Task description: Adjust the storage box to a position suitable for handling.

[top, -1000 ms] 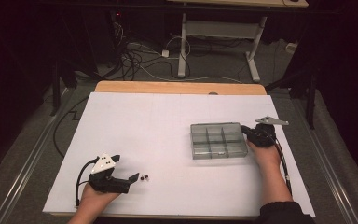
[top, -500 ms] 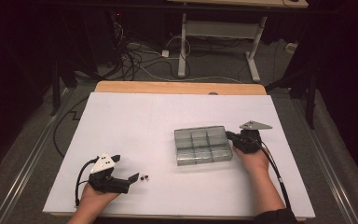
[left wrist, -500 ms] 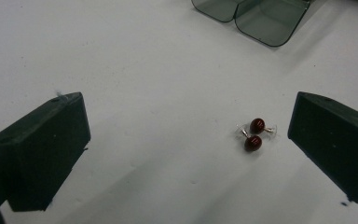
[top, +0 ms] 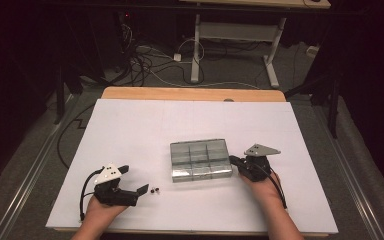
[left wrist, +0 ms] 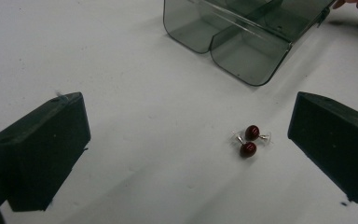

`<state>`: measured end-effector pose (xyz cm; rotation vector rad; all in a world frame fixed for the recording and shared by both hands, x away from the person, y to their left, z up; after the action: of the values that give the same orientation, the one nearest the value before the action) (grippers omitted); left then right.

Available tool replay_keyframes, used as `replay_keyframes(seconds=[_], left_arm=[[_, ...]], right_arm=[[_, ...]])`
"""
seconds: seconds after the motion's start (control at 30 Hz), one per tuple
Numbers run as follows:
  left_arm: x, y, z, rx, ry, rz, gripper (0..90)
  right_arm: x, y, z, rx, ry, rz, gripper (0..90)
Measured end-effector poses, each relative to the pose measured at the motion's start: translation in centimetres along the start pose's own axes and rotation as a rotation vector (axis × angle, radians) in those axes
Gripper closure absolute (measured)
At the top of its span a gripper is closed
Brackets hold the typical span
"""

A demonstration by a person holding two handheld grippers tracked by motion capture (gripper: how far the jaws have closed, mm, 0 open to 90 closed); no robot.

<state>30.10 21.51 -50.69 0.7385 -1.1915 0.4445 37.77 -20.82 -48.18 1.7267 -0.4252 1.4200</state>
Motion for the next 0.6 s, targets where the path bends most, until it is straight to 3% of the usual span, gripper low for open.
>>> replay_keyframes(seconds=[0.1,0.43,0.6], left_arm=[[0.2,0.1,-0.1,-0.009,0.031,0.019,0.0],[0.3,0.1,-0.3,-0.002,0.035,0.031,0.5],[0.2,-0.1,-0.2,0.003,0.012,0.019,0.5]], right_arm=[[-0.1,0.3,-1.0,0.015,0.008,0.006,90.0],[-1.0,1.0,-3.1,0.063,0.018,0.015,90.0],[-1.2,0.8,-4.2,0.102,0.032,0.021,90.0]])
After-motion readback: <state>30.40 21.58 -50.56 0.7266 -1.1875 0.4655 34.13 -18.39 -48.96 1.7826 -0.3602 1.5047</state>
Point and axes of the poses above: each handheld gripper's, and its own axes: y roughly backward along the jaws, x roughly out of its top, z roughly to its right, the point moved 1 cm from there along -y, roughly forward along the jaws, and after that the axes turned 14 degrees about z, right-handed, at the moved point
